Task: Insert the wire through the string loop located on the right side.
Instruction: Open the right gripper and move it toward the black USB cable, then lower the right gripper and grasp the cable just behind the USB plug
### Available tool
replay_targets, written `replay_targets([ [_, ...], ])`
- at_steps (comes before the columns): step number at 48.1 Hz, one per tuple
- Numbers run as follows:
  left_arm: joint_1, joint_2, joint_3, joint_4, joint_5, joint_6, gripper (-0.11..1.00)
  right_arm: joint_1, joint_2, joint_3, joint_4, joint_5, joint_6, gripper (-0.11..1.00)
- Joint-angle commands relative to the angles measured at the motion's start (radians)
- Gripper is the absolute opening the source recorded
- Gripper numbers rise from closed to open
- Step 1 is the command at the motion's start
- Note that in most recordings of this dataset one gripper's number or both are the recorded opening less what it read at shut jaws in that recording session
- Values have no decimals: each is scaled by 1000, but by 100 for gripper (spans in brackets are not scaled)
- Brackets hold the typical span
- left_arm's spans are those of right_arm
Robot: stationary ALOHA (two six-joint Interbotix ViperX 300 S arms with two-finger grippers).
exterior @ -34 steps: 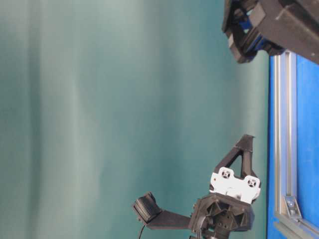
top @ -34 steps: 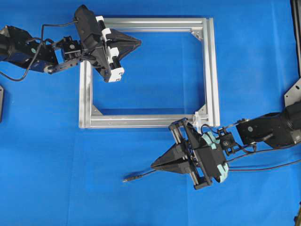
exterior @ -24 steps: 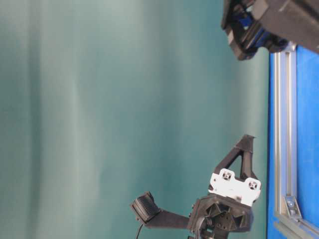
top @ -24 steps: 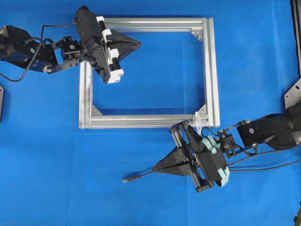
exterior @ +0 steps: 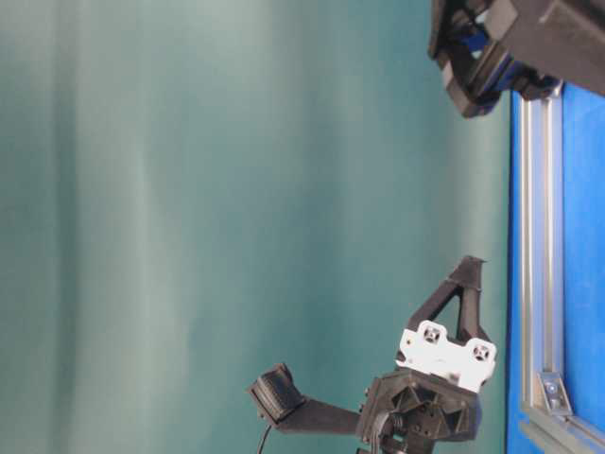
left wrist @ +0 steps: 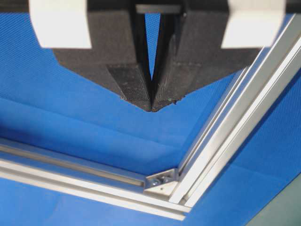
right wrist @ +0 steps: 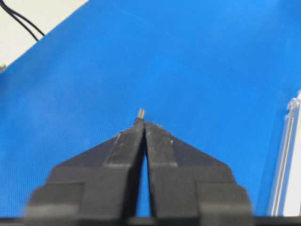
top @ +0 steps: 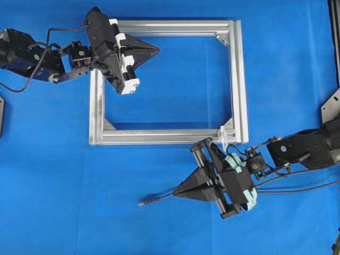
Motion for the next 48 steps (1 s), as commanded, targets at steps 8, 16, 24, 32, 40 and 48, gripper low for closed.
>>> replay_targets([
  [8, -2, -32, -14, 3, -5, 2, 0, 9, -35, -20, -3, -6, 18, 49],
  [16, -2, -32, -15, 3, -5, 0, 0, 11, -35, -20, 8, 2, 23, 91],
  [24, -2, -32, -15, 3, -5, -2, 0, 11, -35, -20, 21, 2, 23, 90],
  [32, -2, -34, -14, 3, -5, -2, 0, 11, -35, -20, 23, 2, 23, 90],
  [40, -2, -34, -15, 3, -5, -2, 0, 11, -14, -23, 43, 6, 23, 90],
  [48, -2, -34, -14, 3, -5, -2, 0, 11, 31, -37, 64, 5, 25, 90],
])
